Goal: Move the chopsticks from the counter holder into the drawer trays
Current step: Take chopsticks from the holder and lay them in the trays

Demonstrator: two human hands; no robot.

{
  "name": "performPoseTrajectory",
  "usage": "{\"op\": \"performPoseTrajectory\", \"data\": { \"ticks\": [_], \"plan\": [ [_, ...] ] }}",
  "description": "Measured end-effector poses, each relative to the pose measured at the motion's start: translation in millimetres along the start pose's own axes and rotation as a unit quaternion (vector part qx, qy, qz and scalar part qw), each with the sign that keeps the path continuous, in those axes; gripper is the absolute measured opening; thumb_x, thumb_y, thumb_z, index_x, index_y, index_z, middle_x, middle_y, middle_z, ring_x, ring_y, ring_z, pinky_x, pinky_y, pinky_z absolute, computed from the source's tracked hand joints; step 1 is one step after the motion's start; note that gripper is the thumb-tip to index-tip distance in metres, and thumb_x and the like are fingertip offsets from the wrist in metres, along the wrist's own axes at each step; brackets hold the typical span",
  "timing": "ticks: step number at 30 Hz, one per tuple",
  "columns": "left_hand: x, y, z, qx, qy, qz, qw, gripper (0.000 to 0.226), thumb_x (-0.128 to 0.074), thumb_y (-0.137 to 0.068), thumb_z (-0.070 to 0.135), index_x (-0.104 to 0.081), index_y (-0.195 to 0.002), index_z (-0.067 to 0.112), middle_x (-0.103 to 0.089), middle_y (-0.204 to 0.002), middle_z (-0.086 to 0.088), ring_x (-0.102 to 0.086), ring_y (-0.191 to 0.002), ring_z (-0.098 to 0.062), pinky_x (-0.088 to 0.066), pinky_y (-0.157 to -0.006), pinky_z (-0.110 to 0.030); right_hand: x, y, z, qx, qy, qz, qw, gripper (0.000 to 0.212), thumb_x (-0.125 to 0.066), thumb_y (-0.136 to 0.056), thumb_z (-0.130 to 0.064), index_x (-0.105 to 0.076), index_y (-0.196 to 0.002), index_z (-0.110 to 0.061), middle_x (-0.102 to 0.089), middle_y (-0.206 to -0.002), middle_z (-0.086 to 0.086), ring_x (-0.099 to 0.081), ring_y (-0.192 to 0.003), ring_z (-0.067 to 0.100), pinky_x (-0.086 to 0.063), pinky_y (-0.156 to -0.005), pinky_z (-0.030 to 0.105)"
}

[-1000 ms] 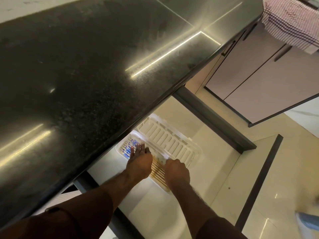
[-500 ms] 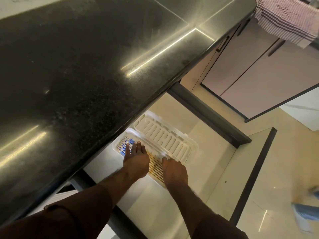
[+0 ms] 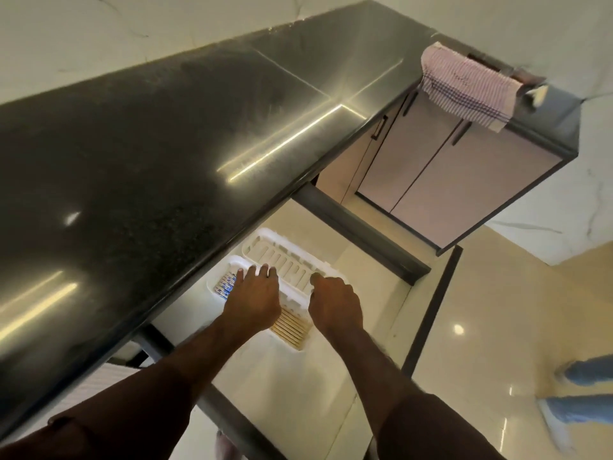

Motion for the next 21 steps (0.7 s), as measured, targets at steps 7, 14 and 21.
{"op": "performPoseTrajectory", "data": {
  "ticks": [7,14,21],
  "plan": [
    [74.3,89.8,15.2,0.01,0.086,0.135,0.987,0.057,-0.04,-0.102,0.032,-0.018,-0.152,0.016,-0.019,-0.161,-0.003,-0.021,-0.147,-0.024,-0.012,-0.12,-0.043,72.5,54.0,-34.6,0.07,-0.026,0.056,0.996,0.033,-0.063,-0.091,-0.036,-0.059,-0.121,-0.022,-0.07,-0.104,-0.002,-0.07,-0.084,0.017,-0.059,-0.072,0.03],
    [134.3,198.3,9.7,0.031,0.173,0.303,0.937,0.052,-0.04,-0.101,0.017,-0.024,-0.151,0.011,-0.021,-0.16,-0.009,-0.02,-0.147,-0.023,-0.012,-0.117,-0.033,136.1,125.7,-95.2,0.176,-0.064,0.151,0.971,0.034,-0.059,-0.095,-0.023,-0.058,-0.129,-0.018,-0.073,-0.107,0.006,-0.069,-0.095,0.024,-0.057,-0.082,0.036],
    [183.4,296.1,-63.5,0.111,0.193,0.394,0.892,0.053,-0.041,-0.1,0.016,-0.025,-0.151,0.011,-0.02,-0.16,-0.01,-0.019,-0.147,-0.023,-0.015,-0.12,-0.037,166.6,169.4,-208.3,0.311,-0.096,0.199,0.924,0.027,-0.058,-0.093,-0.023,-0.063,-0.119,-0.018,-0.074,-0.095,0.007,-0.069,-0.089,0.026,-0.051,-0.073,0.032]
  ]
}}
Point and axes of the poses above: each hand's wrist, its own y-axis away from the middle knuckle, its own x-axis out of the back of the hand, z = x × y, the point moved 7 cm from there along -y, towards the middle knuckle
